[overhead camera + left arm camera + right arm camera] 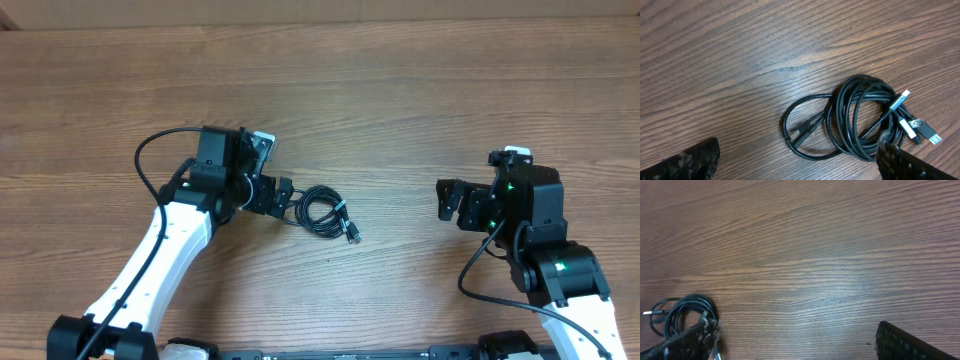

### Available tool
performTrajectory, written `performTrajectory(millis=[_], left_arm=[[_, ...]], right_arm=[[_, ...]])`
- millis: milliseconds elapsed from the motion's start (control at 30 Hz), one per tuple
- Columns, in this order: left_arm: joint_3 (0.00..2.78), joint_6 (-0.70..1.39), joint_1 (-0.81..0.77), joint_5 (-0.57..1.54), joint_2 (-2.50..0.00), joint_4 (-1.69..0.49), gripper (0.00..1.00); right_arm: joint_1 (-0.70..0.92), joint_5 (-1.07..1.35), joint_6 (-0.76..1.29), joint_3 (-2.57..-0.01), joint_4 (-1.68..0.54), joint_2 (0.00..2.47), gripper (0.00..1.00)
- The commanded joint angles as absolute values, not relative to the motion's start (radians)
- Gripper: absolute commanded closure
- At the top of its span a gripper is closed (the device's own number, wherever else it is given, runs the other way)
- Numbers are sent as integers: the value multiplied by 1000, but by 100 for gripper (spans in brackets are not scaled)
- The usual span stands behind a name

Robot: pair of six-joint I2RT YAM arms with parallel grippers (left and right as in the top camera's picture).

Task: Untangle cables
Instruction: 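Move the left gripper down onto the black cable bundle and grasp it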

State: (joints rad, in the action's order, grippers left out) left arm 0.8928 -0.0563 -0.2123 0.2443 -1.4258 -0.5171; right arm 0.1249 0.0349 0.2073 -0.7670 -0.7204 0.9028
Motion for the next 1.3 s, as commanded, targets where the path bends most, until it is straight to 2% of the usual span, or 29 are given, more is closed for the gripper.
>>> performTrajectory(millis=[0, 200, 433, 633, 800, 867, 1033, 1167, 1267], left_arm=[[919, 6, -216, 263, -1444, -490, 0], [919, 0, -222, 297, -1444, -398, 1], [919, -217, -366, 192, -1524, -397, 12], [919, -225, -410, 192, -1636, -384, 17], [919, -224, -421, 193, -1703, -381, 36], [919, -224, -421, 204, -1710, -376, 50], [919, -221, -421, 226, -1710, -355, 77], [919, -202, -421, 245, -1709, -341, 92], [920, -164, -421, 245, -1705, -311, 92]], right_arm=[[122, 66, 213, -794, -714, 898, 0], [122, 65, 213, -794, -708, 898, 0], [122, 66, 214, -794, -691, 899, 0], [122, 66, 214, -794, -700, 899, 0], [122, 66, 214, -794, -698, 899, 0], [122, 66, 214, -794, -698, 899, 0], [122, 66, 214, -794, -698, 899, 0], [122, 73, 214, -794, -698, 899, 0], [122, 73, 214, -793, -699, 899, 0]])
